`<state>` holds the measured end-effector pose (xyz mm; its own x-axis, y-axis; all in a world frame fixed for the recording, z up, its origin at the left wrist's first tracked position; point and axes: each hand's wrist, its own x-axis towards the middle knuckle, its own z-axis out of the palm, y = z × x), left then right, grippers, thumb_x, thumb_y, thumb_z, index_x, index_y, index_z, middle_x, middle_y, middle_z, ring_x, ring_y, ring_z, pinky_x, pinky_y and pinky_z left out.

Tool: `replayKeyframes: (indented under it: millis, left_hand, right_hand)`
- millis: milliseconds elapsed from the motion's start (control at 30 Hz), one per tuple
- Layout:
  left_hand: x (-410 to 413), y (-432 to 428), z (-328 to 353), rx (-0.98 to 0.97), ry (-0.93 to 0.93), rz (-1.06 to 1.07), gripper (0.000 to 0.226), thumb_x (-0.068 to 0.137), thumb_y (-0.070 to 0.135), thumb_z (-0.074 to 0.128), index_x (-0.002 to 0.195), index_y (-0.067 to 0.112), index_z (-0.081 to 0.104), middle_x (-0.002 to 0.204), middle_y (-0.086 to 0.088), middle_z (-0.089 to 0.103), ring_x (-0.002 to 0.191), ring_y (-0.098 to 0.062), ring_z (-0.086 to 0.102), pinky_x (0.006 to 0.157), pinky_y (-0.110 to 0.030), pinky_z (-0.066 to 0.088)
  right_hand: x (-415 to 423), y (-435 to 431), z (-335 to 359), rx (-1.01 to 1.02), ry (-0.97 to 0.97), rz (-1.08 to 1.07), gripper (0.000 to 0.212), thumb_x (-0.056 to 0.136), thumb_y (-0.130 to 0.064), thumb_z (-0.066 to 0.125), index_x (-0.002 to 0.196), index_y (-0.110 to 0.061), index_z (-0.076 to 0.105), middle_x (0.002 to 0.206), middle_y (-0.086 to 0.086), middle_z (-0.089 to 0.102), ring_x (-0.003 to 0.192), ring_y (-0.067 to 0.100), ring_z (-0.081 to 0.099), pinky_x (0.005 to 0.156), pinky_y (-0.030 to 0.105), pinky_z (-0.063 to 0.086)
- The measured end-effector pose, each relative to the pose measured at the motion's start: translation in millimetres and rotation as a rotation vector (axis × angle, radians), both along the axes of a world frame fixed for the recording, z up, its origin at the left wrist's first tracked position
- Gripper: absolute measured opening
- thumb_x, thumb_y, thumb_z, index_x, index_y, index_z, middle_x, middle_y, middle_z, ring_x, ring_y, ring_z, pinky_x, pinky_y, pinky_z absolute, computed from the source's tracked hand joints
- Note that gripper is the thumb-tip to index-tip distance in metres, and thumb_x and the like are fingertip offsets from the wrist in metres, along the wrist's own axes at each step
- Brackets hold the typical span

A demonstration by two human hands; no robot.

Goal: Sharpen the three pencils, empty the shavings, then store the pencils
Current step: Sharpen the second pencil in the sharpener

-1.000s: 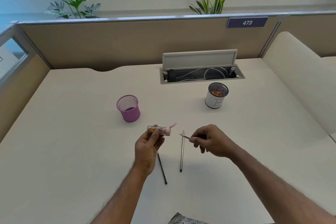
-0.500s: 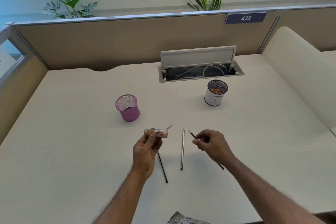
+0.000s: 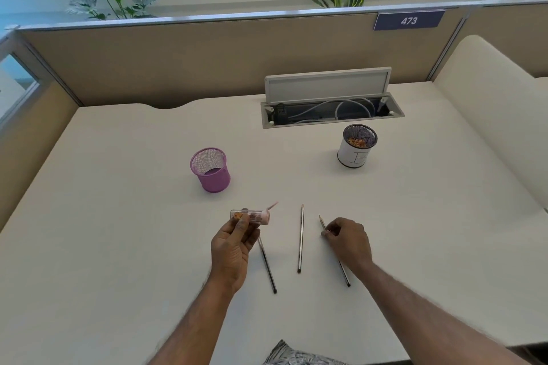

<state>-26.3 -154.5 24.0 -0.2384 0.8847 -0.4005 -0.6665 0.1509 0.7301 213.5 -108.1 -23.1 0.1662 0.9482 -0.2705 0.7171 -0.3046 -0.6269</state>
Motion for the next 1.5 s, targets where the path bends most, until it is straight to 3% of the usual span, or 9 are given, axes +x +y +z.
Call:
replayKeyframes:
  millis: [133, 333, 600, 800, 967, 1100, 1267, 1500]
  left_hand:
    - [-3, -1, -3, -0.016, 0.0, 0.001, 0.02, 0.086, 0.014, 0.061, 0.102, 0.007, 0.068, 0.091, -0.004, 0.076, 0.082, -0.014, 0.073, 0.068, -0.023, 0.058]
    - [-4, 1, -4, -0.024, 0.004, 0.006, 0.026, 0.079, 0.017, 0.063, 0.102, 0.006, 0.068, 0.089, -0.005, 0.076, 0.08, -0.013, 0.073, 0.067, -0.023, 0.058]
    - [-3, 3, -6, -0.03, 0.013, -0.015, 0.024, 0.08, 0.019, 0.064, 0.101, 0.007, 0.069, 0.091, -0.005, 0.076, 0.083, -0.014, 0.073, 0.069, -0.022, 0.058]
    - [-4, 4, -5, -0.029, 0.016, -0.008, 0.028, 0.078, 0.02, 0.065, 0.102, 0.008, 0.069, 0.092, -0.006, 0.075, 0.083, -0.014, 0.072, 0.07, -0.023, 0.058]
    - [-4, 4, -5, -0.034, 0.011, -0.015, 0.018, 0.089, 0.014, 0.059, 0.102, 0.008, 0.069, 0.091, -0.004, 0.076, 0.082, -0.013, 0.072, 0.07, -0.023, 0.059]
    - [-3, 4, -4, -0.041, 0.004, -0.011, 0.016, 0.094, 0.01, 0.055, 0.103, 0.007, 0.068, 0.09, -0.003, 0.076, 0.081, -0.013, 0.073, 0.07, -0.023, 0.059]
    - [-3, 5, -3, -0.037, 0.002, -0.007, 0.016, 0.093, 0.01, 0.056, 0.104, 0.007, 0.068, 0.091, -0.005, 0.076, 0.082, -0.014, 0.073, 0.07, -0.023, 0.059]
    - [-7, 7, -5, -0.034, 0.021, 0.034, 0.019, 0.087, 0.015, 0.062, 0.103, 0.006, 0.069, 0.094, -0.008, 0.075, 0.083, -0.015, 0.073, 0.069, -0.024, 0.059]
  right_hand:
    - [-1, 4, -3, -0.001, 0.009, -0.01, 0.006, 0.08, -0.026, 0.073, 0.085, -0.023, 0.071, 0.08, -0.007, 0.069, 0.079, 0.016, 0.064, 0.072, 0.028, 0.051]
    - [-1, 10, -7, -0.014, 0.012, -0.001, 0.008, 0.078, -0.027, 0.075, 0.081, -0.024, 0.068, 0.077, -0.007, 0.067, 0.075, 0.015, 0.062, 0.063, 0.026, 0.044]
    - [1, 13, -10, -0.026, 0.016, -0.001, 0.01, 0.076, -0.029, 0.076, 0.079, -0.024, 0.068, 0.076, -0.008, 0.066, 0.074, 0.013, 0.062, 0.065, 0.027, 0.048]
    - [2, 13, -11, -0.022, 0.018, 0.002, 0.016, 0.075, -0.03, 0.077, 0.085, -0.021, 0.068, 0.077, -0.009, 0.065, 0.075, 0.01, 0.06, 0.06, 0.023, 0.04]
    - [2, 12, -9, -0.009, 0.025, 0.005, 0.026, 0.074, -0.033, 0.079, 0.093, -0.021, 0.066, 0.08, -0.006, 0.065, 0.079, 0.011, 0.06, 0.067, 0.026, 0.045]
    - [-7, 9, -2, 0.102, -0.022, -0.012, 0.022, 0.078, -0.035, 0.075, 0.091, -0.021, 0.066, 0.081, -0.006, 0.064, 0.078, 0.013, 0.059, 0.067, 0.027, 0.042]
    - [-41, -1, 11, 0.183, -0.107, 0.192, 0.014, 0.083, -0.033, 0.07, 0.082, -0.019, 0.067, 0.077, -0.005, 0.065, 0.079, 0.019, 0.062, 0.069, 0.029, 0.047]
    - [-96, -20, 11, 0.043, -0.198, 0.509, 0.033, 0.085, -0.049, 0.063, 0.085, -0.017, 0.069, 0.087, 0.001, 0.071, 0.083, 0.021, 0.065, 0.071, 0.03, 0.051]
